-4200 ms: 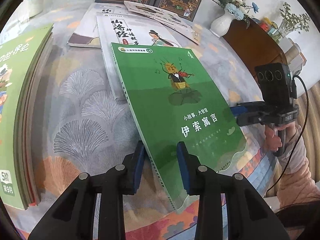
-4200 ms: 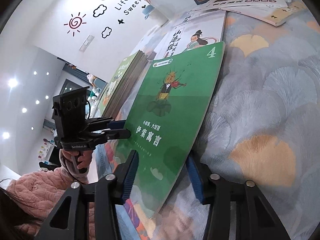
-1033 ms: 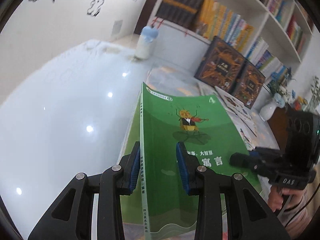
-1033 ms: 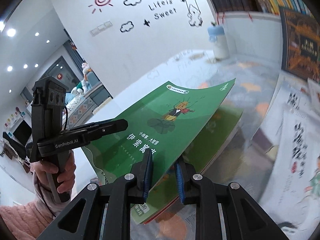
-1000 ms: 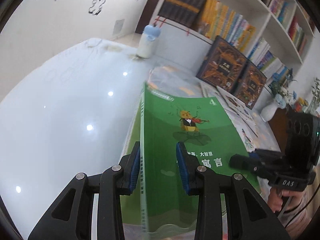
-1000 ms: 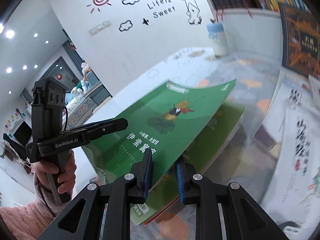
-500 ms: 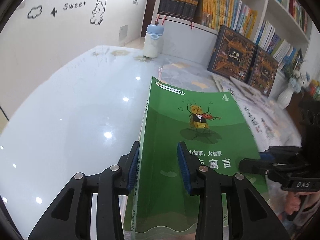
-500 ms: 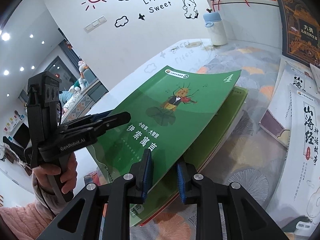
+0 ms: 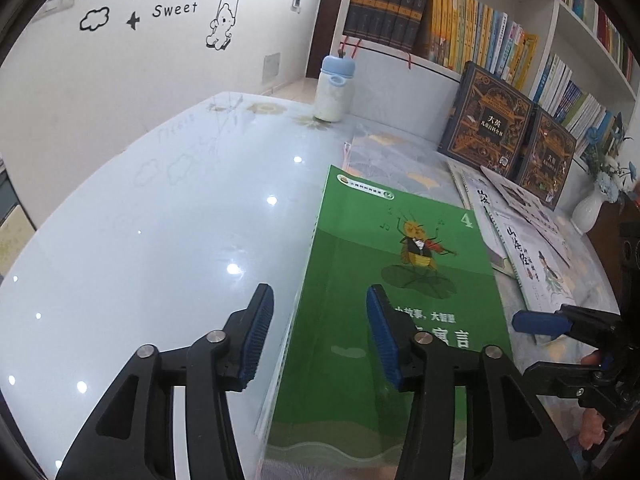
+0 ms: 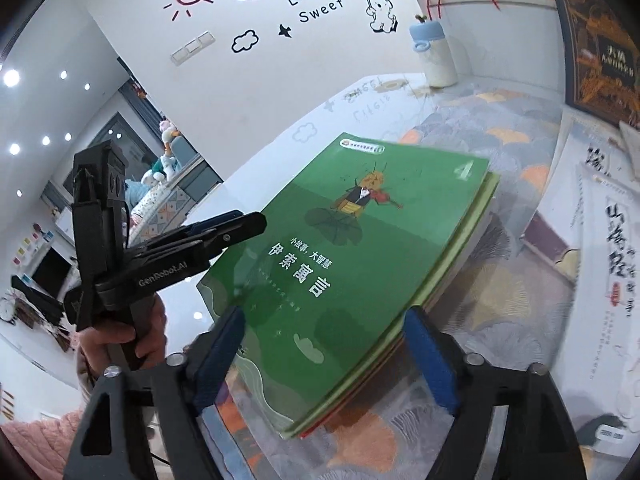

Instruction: Organize books

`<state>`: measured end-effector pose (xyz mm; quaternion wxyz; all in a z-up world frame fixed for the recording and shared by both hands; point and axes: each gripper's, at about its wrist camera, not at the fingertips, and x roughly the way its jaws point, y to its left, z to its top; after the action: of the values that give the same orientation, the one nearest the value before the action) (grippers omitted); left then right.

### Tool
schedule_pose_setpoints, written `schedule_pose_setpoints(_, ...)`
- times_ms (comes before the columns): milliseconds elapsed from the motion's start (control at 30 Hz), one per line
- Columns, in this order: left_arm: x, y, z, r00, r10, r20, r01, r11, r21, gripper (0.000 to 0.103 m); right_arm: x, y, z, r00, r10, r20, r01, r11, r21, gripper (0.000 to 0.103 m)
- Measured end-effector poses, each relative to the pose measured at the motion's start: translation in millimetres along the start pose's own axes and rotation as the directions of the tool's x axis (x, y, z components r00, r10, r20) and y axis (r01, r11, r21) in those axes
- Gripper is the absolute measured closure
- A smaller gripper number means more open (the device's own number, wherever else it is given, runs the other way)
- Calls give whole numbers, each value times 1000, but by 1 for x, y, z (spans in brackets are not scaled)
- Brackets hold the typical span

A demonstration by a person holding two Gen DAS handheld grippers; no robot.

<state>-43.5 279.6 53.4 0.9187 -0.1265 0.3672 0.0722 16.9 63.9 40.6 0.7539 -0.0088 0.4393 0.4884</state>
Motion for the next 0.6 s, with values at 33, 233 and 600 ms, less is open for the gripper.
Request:
schedule_pose_setpoints(33,-1,-1,0,1000,1,3,-1,1000,1,54,-3,1,-1,1000,-3,1,3,1000,-8,22)
schedule_pose_setpoints(233,-11,-14,-2,1000,-14,4,14,1000,-1,52,-19,-9,-9,1000,29,-2,-29,999,29,22)
schedule_pose_setpoints(600,-24,-84,-14,996,-87,-19,89,992,87,51,-72,-60,-51,999,-28,16,25,992,120,22)
